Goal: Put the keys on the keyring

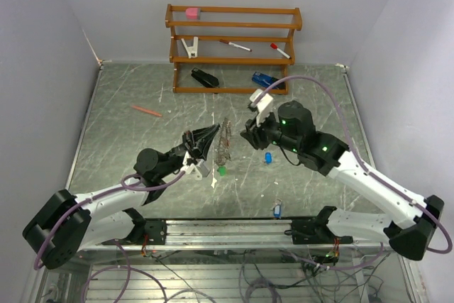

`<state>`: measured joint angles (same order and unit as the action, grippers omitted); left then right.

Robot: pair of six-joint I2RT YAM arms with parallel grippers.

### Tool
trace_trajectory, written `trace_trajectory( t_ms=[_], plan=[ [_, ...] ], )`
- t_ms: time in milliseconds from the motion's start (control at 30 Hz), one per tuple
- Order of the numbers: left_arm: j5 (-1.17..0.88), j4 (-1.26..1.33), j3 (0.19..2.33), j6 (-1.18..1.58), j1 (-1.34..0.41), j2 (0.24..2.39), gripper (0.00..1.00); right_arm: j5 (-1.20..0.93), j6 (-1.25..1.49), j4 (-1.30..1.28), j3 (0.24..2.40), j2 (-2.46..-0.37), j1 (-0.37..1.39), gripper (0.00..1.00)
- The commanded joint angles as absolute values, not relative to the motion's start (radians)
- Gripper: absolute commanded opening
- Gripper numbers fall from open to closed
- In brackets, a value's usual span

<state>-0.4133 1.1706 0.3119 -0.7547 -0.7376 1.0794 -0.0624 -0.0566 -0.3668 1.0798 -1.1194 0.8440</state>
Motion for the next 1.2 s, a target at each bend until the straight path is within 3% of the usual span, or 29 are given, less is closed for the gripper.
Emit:
trace_trajectory(
  t_ms=[0, 167, 333, 633, 1000, 1167],
  plan=[
    [-0.299, 1.196, 0.283, -0.86, -0.744, 1.058, 0.07, 0.091, 0.086, -0.42, 1.062, -1.062, 0.815, 0.41],
    [-0.268, 1.177, 0.227, -0.991, -0.736, 1.097, 0.07, 0.088, 0.2, -0.516, 1.08, -1.164, 0.762, 0.49],
    [-0.21, 1.141, 0.21, -1.037, -0.734, 1.127, 0.07, -0.124, 0.282, -0.61, 1.038, -1.326, 0.555, 0.47],
    [-0.218, 1.159, 0.179, -0.924, -0.73, 1.131, 0.07, -0.145, 0.266, -0.644, 1.007, -1.487, 0.534, 0.42],
    [-0.232, 1.127, 0.185, -0.829, -0.729, 1.087, 0.07, -0.094, 0.337, -0.721, 0.941, -1.541, 0.521, 0.41],
    [-0.231, 1.1, 0.202, -0.816, -0.729, 1.075, 0.07, -0.082, 0.47, -0.792, 0.876, -1.446, 0.521, 0.39]
  ],
)
